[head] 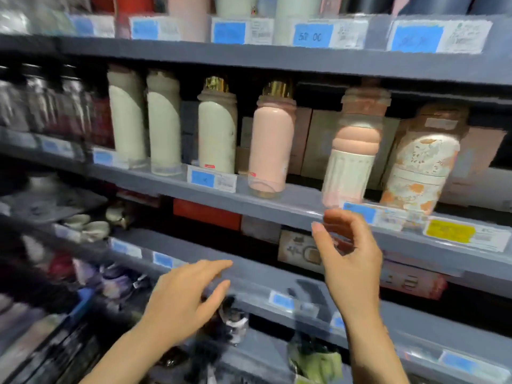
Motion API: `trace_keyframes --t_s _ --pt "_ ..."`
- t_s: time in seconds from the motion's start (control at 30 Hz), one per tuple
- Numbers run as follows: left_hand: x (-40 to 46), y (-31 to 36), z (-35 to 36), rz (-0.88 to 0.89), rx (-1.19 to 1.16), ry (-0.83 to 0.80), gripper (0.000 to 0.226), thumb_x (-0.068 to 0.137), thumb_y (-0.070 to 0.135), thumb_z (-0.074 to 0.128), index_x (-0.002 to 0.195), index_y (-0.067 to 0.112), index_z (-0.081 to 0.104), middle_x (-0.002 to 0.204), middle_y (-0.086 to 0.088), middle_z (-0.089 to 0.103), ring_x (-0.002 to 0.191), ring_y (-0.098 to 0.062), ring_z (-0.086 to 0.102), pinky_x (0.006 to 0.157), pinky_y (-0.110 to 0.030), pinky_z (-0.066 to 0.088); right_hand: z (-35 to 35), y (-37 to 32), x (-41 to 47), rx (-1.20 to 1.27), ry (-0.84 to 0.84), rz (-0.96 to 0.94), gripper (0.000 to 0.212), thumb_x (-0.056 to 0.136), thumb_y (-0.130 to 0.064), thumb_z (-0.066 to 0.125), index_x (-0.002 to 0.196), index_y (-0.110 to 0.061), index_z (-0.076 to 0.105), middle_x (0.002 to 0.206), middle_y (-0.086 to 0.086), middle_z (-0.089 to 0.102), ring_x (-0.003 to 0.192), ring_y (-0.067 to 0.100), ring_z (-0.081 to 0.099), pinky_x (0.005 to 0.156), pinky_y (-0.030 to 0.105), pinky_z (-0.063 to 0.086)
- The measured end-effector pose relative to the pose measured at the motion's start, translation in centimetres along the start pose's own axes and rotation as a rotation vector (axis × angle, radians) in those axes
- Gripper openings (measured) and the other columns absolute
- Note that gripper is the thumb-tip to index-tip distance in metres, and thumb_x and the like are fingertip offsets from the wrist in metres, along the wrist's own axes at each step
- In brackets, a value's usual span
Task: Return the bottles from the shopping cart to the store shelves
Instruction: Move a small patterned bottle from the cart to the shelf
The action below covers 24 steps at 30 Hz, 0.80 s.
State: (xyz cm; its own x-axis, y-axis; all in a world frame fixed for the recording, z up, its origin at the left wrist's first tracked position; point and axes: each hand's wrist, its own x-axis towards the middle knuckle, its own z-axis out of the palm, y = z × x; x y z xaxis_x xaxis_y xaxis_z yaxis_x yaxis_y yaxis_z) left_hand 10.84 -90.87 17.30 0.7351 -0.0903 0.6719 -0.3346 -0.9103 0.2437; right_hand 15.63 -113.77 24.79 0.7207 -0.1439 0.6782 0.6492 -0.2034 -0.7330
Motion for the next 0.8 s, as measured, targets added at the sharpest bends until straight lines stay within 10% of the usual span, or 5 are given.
trace_keyframes --t_s 0.5,0.67,0.8 --pt "-31.3 -20.3 -14.1 -0.866 -0.15 -0.133 0.026 0.077 0.055 0.048 0.097 0.044 0.06 0.075 0.024 0.065 0.073 -0.004 0.061 0.064 -0.003 0.038 29.7 -5.0 -24.4 0.046 -1.354 0.373 0.034 0.083 -0.02 0.073 0.106 -0.036 0.054 0.094 -0.005 0.057 0.069 0.0 0.054 0.07 0.02 0.046" --pt "-36.4 -23.0 -15.4 -1.017 -0.187 -0.185 0.017 0.077 0.052 0.048 0.087 0.066 0.052 0.072 0.013 0.067 0.064 -0.003 0.061 0.064 -0.025 0.05 35.5 -4.7 -28.4 -0.04 -1.505 0.421 0.034 0.085 -0.026 0.072 0.104 -0.045 0.051 0.097 -0.013 0.058 0.074 -0.003 0.057 0.075 0.018 0.047" --pt "-37.3 -24.9 -15.9 -1.158 -0.189 -0.147 0.005 0.081 0.046 0.057 0.08 0.05 0.06 0.074 0.02 0.068 0.066 0.001 0.062 0.059 -0.011 0.044 40.0 -3.5 -30.1 -0.01 -1.535 0.479 0.033 0.086 -0.03 0.071 0.113 -0.035 0.053 0.103 -0.009 0.058 0.078 -0.001 0.059 0.072 0.014 0.048"
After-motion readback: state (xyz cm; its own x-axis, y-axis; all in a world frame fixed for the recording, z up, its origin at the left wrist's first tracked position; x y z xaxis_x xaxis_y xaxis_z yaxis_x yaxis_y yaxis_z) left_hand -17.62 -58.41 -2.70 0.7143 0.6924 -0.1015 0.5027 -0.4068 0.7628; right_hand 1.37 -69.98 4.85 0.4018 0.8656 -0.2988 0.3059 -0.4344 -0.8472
